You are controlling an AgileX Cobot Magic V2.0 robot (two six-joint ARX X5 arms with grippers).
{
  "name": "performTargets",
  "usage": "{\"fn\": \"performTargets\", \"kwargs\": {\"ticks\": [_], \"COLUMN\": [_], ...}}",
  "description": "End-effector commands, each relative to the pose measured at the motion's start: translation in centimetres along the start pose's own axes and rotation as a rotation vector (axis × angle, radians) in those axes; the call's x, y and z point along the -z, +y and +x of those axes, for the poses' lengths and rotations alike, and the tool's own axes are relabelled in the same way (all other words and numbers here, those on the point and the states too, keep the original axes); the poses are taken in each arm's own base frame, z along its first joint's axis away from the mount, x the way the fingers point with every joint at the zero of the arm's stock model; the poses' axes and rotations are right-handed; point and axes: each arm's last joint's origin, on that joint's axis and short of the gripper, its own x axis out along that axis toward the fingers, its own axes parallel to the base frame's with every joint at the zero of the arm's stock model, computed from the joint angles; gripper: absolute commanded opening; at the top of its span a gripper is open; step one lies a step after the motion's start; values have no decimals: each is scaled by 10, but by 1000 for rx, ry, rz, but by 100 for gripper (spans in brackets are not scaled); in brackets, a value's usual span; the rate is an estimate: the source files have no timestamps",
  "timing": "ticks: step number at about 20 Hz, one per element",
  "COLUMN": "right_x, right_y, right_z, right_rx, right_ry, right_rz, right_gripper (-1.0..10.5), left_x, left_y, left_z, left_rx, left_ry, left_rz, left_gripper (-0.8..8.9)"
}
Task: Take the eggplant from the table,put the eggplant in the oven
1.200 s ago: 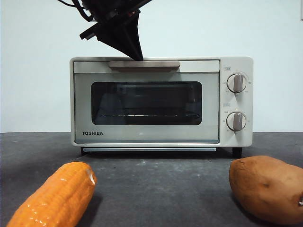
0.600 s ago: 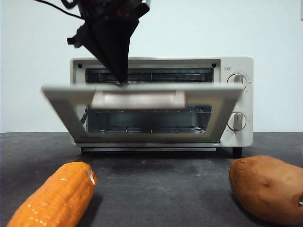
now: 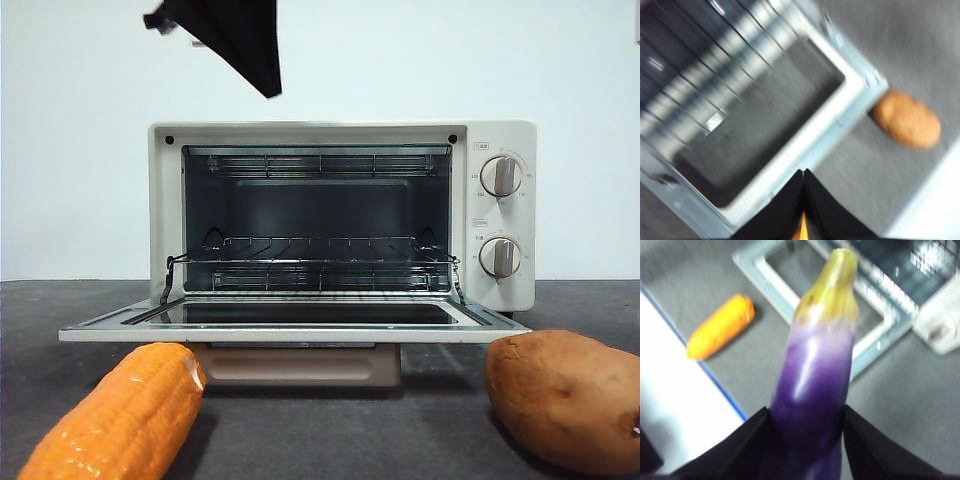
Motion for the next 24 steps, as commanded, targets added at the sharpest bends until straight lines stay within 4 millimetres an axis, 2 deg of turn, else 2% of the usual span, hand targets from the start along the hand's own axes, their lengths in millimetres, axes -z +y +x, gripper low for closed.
{"fn": "performTargets", "kwargs": {"ticks": [1, 6, 8, 16, 20, 24], "right_x": [-9, -24, -36, -79, -102, -119], "right_y": [3, 6, 8, 16, 18, 21], "right_z": [0, 20, 36, 125, 171, 217], "right_rx": [-10, -6, 14, 203, 360, 454], "right_ry": [-35, -36, -40, -10, 61, 114], "right_rz": [-53, -96, -119, -344, -502, -682], "right_gripper": [171, 171, 171, 171, 171, 171], "left_x": [9, 55, 77, 164, 186, 187], "left_y": [6, 23, 27, 47, 54, 54], "left_z": [-3, -13, -18, -29, -28, -28], "left_rx": [-22, -108, -156, -319, -362, -344], "left_ry": [-60, -256, -338, -465, -481, -481], "left_rz": [-40, -162, -209, -415, -504, -506], "left_gripper": [6, 6, 6, 6, 6, 6]}}
